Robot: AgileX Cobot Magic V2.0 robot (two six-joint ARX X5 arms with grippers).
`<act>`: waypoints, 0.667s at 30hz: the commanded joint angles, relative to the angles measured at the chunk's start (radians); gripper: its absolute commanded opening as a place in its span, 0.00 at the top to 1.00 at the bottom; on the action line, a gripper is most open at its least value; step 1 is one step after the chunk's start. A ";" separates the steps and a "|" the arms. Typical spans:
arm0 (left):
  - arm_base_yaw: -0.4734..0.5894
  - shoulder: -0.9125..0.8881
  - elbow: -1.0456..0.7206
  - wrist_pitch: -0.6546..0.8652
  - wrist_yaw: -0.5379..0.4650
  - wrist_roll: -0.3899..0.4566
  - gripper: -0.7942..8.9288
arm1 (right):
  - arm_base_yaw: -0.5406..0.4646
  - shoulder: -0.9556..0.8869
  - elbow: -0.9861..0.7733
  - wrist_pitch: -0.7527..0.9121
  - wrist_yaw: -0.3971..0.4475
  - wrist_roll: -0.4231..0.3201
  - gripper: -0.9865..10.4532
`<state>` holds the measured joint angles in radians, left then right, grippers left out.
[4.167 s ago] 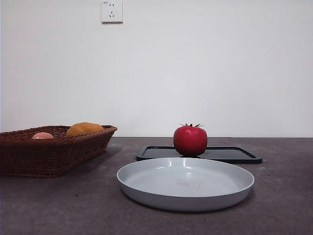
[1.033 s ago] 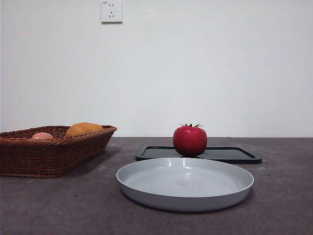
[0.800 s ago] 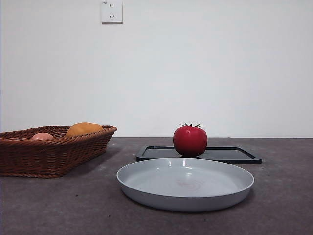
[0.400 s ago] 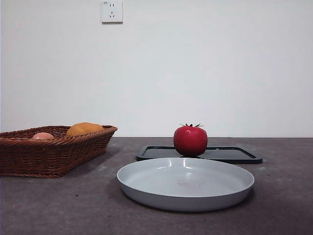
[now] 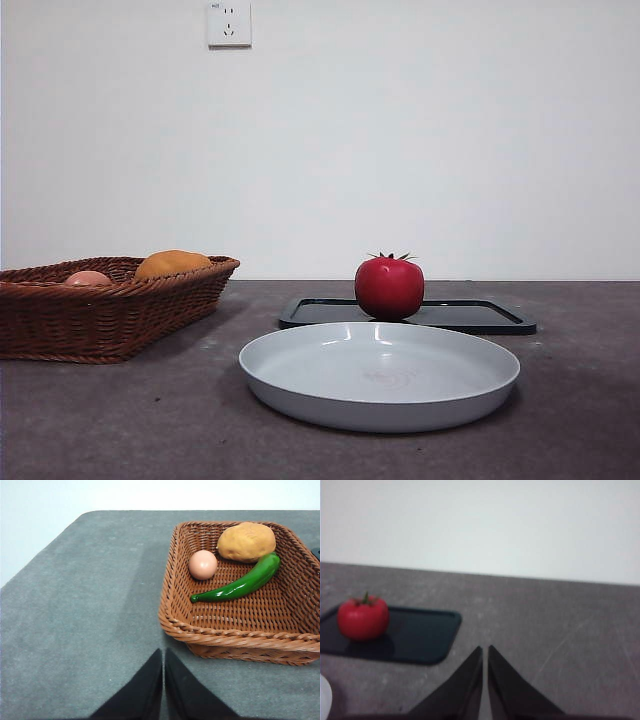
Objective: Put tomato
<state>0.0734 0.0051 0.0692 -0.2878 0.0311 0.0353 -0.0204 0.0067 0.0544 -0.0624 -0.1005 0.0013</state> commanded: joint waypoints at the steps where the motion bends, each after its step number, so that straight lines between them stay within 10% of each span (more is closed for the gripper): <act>1: -0.002 -0.002 -0.020 -0.010 0.002 0.000 0.91 | 0.002 -0.003 -0.030 0.015 0.004 0.026 0.91; 20: -0.002 -0.002 -0.020 -0.010 0.002 0.000 0.91 | 0.001 -0.003 -0.044 -0.097 -0.002 0.040 0.91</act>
